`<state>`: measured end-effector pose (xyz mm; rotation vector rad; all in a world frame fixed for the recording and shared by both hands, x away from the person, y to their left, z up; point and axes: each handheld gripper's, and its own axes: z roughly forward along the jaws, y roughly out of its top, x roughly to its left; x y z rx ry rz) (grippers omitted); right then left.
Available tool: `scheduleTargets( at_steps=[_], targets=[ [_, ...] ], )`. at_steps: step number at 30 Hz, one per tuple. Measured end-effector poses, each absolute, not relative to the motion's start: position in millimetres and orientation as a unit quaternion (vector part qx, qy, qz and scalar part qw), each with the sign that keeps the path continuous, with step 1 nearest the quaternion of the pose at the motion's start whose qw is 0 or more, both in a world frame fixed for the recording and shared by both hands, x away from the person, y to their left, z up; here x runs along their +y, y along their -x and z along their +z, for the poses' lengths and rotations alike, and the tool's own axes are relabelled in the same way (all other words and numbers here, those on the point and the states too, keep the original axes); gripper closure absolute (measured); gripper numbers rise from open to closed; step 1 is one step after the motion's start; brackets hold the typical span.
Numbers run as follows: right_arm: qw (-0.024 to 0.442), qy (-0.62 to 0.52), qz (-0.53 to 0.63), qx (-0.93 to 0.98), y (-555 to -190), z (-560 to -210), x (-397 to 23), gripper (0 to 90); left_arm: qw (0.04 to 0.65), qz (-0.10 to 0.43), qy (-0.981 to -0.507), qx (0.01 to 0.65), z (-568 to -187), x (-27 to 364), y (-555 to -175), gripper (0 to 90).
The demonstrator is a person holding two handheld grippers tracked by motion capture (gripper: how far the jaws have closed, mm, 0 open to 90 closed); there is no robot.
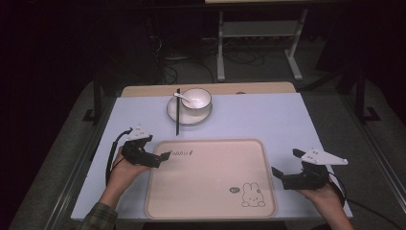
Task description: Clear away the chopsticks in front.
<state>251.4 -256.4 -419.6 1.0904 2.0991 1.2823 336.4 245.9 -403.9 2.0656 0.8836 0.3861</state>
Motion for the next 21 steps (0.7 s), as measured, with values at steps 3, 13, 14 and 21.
scheduleTargets(
  at_steps=[3,13,14,21],
  targets=[
    [0.224,-0.394,0.462,0.762,-249.7,-419.6,-255.8,0.0,0.418,0.152,-0.824,0.352,-401.7,241.2,-344.2,0.0],
    [0.225,-0.398,0.463,0.760,-247.8,-419.5,-256.9,0.0,0.416,0.155,-0.816,0.371,-392.7,236.6,-377.3,0.0],
    [0.225,-0.398,0.463,0.760,-247.8,-419.6,-256.9,0.0,0.414,0.154,-0.816,0.374,-391.3,236.1,-382.6,0.0],
    [0.222,-0.395,0.463,0.762,-247.7,-420.2,-256.6,0.0,0.402,0.159,-0.816,0.383,-386.9,229.7,-407.9,0.0]
  ],
)
